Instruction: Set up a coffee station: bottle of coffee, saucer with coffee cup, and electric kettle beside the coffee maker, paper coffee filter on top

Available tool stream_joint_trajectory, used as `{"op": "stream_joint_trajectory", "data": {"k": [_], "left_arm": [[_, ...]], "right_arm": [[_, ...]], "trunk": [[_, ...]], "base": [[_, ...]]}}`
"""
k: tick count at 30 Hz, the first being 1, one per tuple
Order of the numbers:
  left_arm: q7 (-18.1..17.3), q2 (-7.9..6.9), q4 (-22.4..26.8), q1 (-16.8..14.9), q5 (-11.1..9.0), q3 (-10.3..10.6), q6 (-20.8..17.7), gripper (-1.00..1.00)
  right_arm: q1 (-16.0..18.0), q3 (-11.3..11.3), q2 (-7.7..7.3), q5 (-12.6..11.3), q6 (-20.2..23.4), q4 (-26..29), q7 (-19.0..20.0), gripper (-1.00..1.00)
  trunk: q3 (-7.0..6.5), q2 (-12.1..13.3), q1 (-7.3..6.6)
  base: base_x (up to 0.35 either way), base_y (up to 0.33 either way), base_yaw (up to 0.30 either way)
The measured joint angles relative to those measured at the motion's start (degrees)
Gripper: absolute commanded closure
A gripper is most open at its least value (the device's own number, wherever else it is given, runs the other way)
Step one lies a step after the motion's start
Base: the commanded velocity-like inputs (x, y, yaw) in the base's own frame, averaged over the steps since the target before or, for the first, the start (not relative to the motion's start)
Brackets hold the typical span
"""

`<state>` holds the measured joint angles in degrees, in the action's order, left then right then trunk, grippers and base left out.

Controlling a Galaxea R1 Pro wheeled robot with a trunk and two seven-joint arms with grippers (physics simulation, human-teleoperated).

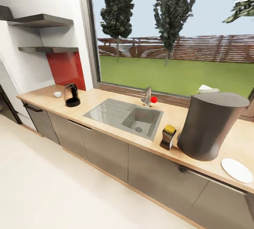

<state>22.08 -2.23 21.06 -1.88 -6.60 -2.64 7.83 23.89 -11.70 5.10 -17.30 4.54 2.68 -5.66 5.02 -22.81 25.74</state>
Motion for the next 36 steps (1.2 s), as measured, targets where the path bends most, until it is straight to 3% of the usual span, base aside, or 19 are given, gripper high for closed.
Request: {"op": "stream_joint_trajectory", "data": {"k": [36], "left_arm": [[0.0, -0.05, -0.01, 0.0, 0.0, 0.01, 0.0, -1.0]], "right_arm": [[0.0, -0.02, 0.07, 0.11, 0.03, 0.0, 0.0, -1.0]], "trunk": [[0.0, 0.0, -0.01]], "base": [[0.218, 0.27, 0.281]]}}
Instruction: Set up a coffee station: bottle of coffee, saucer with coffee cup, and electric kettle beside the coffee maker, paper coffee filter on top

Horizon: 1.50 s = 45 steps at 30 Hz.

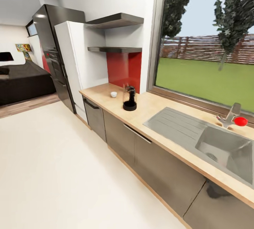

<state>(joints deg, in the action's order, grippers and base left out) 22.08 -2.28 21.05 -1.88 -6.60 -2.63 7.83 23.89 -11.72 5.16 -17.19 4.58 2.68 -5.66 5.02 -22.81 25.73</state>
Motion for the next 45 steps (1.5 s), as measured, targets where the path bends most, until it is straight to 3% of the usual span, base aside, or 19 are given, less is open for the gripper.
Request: {"op": "stream_joint_trajectory", "data": {"k": [22, 31, 45], "left_arm": [[-0.01, -0.03, -0.01, -0.01, 0.0, 0.07, 0.0, -1.0], [0.0, -0.01, -0.02, -0.01, 0.0, 0.1, 0.03, -1.0], [0.0, 0.0, -0.11, -0.02, 0.0, 0.1, 0.02, -1.0]], "right_arm": [[0.03, 0.0, -0.05, 0.0, -0.01, 0.0, 0.14, -1.0], [-0.01, 0.0, -0.28, -0.01, -0.07, 0.01, 0.31, -1.0], [-0.02, 0.0, -0.25, -0.01, -0.06, 0.03, 0.39, -1.0]], "trunk": [[0.0, 0.0, -0.01], [0.0, 0.0, -0.01], [0.0, 0.0, 0.0]], "base": [[0.269, 0.213, 0.241], [0.321, 0.094, -0.016], [0.282, 0.219, -0.249]]}}
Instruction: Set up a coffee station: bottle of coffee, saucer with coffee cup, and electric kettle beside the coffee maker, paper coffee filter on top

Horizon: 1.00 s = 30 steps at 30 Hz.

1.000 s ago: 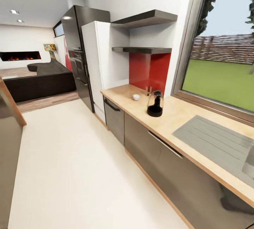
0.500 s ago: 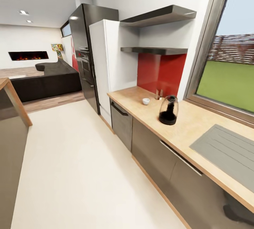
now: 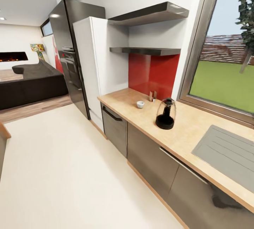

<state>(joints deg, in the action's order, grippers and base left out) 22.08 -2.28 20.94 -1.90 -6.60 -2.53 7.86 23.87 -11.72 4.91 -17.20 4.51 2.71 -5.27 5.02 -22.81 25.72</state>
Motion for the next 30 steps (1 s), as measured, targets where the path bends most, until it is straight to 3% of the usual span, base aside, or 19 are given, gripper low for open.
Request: {"op": "stream_joint_trajectory", "data": {"k": [13, 21, 30], "left_arm": [[0.0, 0.0, 0.09, 0.0, -0.02, -0.09, 0.01, -1.0], [0.0, 0.0, 0.09, 0.0, -0.2, -0.18, -0.01, -1.0], [0.0, 0.0, 0.11, 0.02, -0.18, -0.15, -0.02, -1.0]], "right_arm": [[0.0, 0.0, 0.0, 0.0, -0.01, 0.0, -0.04, -1.0], [0.0, 0.0, 0.0, 0.0, 0.0, 0.0, 0.02, -1.0], [0.01, 0.0, 0.01, 0.01, -0.02, -0.02, 0.03, -1.0]], "trunk": [[0.0, 0.0, 0.01], [0.0, 0.01, 0.03], [0.0, 0.0, 0.01]], "base": [[0.244, 0.252, -0.263], [0.05, 0.302, -0.263], [0.08, 0.306, -0.05]]}}
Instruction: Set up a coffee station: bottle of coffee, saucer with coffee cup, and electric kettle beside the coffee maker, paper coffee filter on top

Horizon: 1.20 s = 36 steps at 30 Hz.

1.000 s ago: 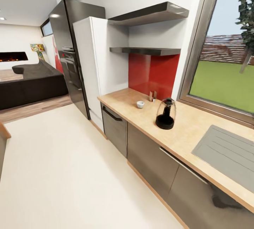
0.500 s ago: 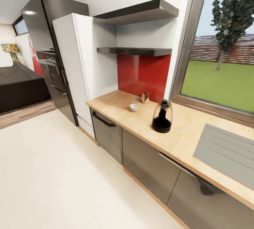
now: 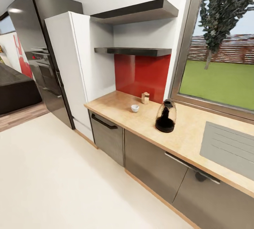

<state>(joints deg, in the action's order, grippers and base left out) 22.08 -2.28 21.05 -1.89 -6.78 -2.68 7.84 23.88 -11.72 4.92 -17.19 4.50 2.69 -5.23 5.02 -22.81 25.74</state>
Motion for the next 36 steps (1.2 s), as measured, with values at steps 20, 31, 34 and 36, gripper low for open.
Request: {"op": "stream_joint_trajectory", "data": {"k": [20, 31, 34, 36], "left_arm": [[0.0, 0.0, 0.0, 0.0, 0.02, 0.05, 0.07, -1.0], [0.0, 0.0, 0.0, 0.0, 0.0, 0.05, 0.04, -1.0], [0.0, 0.0, 0.0, 0.0, 0.0, 0.05, 0.05, -1.0], [0.0, 0.0, 0.0, 0.0, 0.0, 0.05, 0.04, -1.0]], "right_arm": [[0.0, -0.02, -0.06, 0.26, -0.02, 0.0, -0.06, -1.0], [0.0, 0.03, -0.13, 0.1, 0.0, 0.0, -0.18, -1.0], [0.0, 0.07, -0.16, 0.09, 0.0, 0.0, -0.17, -1.0], [0.0, 0.08, -0.17, 0.05, 0.0, 0.0, -0.17, -1.0]], "trunk": [[0.0, 0.0, -0.01], [0.0, 0.0, -0.01], [0.0, 0.0, -0.01], [0.0, 0.0, -0.01]], "base": [[0.226, 0.276, 0.0], [0.231, 0.277, 0.0], [0.218, 0.281, 0.0], [0.205, 0.282, 0.0]]}}
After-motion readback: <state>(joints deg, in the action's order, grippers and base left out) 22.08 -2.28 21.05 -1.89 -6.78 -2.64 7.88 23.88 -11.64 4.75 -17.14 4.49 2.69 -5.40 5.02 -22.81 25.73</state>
